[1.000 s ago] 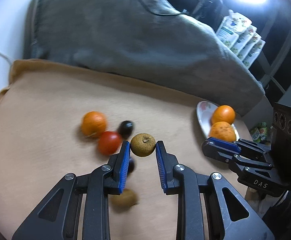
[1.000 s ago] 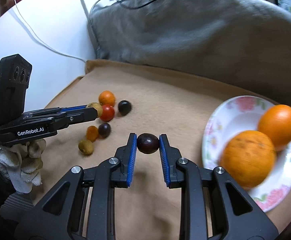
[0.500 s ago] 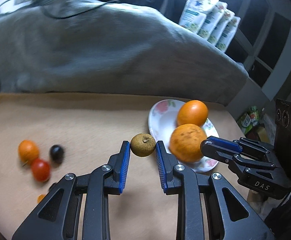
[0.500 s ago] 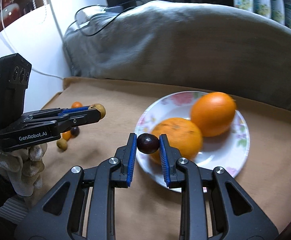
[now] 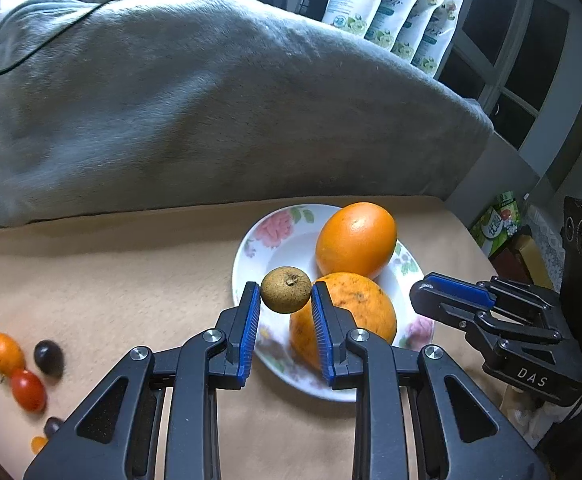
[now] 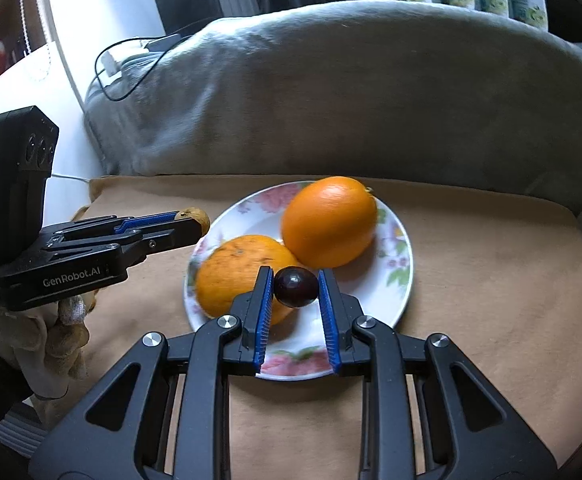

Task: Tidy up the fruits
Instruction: 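Carry both fruits over the plate and open both tools to release them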

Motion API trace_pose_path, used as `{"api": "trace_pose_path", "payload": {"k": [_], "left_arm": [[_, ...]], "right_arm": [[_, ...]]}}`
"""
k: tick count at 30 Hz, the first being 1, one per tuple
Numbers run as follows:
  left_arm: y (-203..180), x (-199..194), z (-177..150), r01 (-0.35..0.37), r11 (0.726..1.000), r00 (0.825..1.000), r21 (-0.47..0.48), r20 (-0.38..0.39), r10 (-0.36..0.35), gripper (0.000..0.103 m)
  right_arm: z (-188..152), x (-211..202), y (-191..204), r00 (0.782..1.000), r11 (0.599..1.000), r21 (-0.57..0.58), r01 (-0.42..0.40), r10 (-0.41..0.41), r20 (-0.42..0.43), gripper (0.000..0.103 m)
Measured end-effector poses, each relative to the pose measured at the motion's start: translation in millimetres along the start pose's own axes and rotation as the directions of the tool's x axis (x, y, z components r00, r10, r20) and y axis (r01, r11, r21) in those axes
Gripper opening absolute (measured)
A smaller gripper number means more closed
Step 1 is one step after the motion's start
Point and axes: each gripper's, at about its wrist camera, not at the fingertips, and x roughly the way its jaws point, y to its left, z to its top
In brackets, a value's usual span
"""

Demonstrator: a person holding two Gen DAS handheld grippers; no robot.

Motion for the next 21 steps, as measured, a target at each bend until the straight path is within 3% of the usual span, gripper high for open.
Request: {"api": "trace_pose_path", "payload": {"k": [21], "left_arm": [[-14.3,18.3,14.6,-0.003,0.999,1.0,0.035,-0.008,0.004,0.025]], "right_arm": [[-1.6,10.5,-7.2,1.0,1.0,-0.003,0.009,-0.009,-0.022,0.024]]}}
